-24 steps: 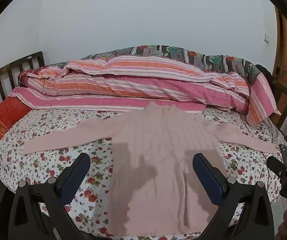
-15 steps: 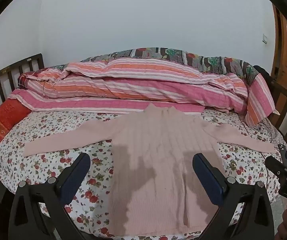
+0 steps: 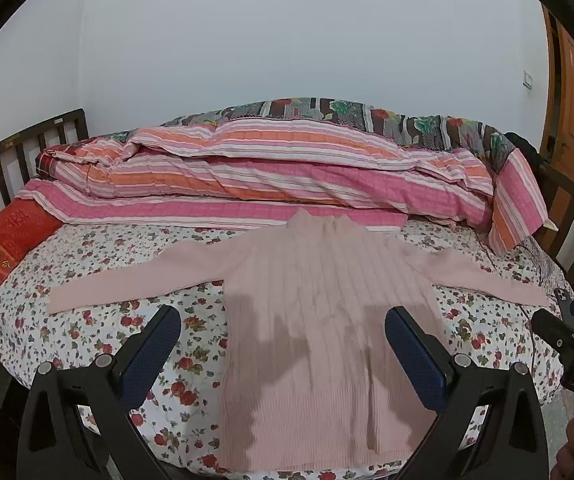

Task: Fold small clothes

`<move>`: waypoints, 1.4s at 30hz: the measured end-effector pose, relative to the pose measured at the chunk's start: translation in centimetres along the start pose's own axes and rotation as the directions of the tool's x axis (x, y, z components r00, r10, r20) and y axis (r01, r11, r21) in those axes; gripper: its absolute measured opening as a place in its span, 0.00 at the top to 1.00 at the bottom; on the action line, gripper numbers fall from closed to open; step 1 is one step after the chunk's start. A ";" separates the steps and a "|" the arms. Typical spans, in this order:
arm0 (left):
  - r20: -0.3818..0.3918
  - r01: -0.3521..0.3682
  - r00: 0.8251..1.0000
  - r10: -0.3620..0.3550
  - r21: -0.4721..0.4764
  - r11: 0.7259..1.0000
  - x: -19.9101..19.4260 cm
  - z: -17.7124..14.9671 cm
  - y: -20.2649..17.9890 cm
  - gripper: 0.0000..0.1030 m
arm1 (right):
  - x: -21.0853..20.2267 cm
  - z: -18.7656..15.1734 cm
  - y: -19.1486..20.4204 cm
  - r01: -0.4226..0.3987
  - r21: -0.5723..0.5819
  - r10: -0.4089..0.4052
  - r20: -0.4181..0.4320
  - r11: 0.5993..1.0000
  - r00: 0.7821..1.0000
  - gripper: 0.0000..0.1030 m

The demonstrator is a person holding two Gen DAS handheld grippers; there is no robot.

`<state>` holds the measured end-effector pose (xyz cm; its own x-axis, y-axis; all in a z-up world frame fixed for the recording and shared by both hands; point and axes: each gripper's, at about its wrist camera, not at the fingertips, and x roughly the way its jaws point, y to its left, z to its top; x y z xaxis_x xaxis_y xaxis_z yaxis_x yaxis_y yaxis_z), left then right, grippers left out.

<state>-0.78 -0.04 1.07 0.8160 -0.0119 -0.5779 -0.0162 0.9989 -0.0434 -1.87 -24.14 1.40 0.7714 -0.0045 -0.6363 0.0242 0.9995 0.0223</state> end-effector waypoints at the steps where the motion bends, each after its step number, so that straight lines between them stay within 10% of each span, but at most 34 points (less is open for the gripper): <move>1: -0.002 0.000 1.000 0.000 0.001 1.000 0.0 -0.1 0.0 0.00 | 0.1 0.1 0.0 0.001 0.002 -0.001 -0.002 1.000 1.000 0.00; 42: 0.001 0.001 1.000 -0.001 0.009 1.000 -0.1 -1.0 -0.3 0.00 | -0.1 -0.6 0.0 -0.023 0.026 0.023 0.009 0.999 1.000 0.00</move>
<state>-1.37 -0.40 0.34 0.8163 -0.0133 -0.5775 -0.0098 0.9993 -0.0369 -2.31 -24.08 0.94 0.7775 0.0184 -0.6286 0.0229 0.9981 0.0575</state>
